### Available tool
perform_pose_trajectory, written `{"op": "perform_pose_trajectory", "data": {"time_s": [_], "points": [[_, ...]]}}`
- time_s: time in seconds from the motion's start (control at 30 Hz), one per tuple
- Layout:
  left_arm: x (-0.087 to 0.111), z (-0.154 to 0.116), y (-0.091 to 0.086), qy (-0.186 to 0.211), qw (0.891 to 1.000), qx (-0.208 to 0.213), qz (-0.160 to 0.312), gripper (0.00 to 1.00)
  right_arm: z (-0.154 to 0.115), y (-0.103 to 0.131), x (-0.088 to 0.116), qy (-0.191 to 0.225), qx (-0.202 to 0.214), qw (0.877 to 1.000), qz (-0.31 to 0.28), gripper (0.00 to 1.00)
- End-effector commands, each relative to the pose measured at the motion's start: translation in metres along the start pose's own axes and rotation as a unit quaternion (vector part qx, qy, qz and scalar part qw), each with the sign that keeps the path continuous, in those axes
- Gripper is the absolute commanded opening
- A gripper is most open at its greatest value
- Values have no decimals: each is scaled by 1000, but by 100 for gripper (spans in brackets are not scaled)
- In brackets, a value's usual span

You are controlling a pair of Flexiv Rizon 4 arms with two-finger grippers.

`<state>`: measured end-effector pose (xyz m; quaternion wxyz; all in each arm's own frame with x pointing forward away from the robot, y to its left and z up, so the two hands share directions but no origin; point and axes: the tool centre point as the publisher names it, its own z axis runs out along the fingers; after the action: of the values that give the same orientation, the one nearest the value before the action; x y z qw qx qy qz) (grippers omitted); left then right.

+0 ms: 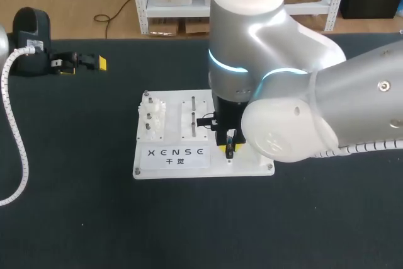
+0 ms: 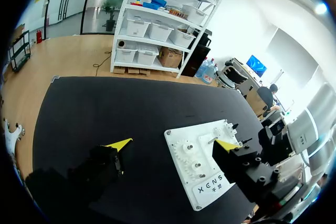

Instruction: Insert the USB connector, Ethernet cable, and multi-pin plug into their matching sockets one by one.

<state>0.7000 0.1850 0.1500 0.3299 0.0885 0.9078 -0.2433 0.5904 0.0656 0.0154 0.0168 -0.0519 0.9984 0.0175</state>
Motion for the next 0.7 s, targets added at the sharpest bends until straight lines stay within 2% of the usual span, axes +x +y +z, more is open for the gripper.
{"op": "perform_pose_trajectory", "data": {"time_s": [0.03, 0.5, 0.7], "points": [[0, 0, 0, 0, 1000, 0, 0, 100, -6, 1, 1, -3, 0, 1000, -3, 0], [0, 0, 0, 0, 1000, 0, 0, 100, -19, -1, 2, -17, -3, 1000, -6, 0], [0, 0, 0, 0, 1000, 0, 0, 100, -34, -6, 2, -21, -3, 1000, -5, 0]]}}
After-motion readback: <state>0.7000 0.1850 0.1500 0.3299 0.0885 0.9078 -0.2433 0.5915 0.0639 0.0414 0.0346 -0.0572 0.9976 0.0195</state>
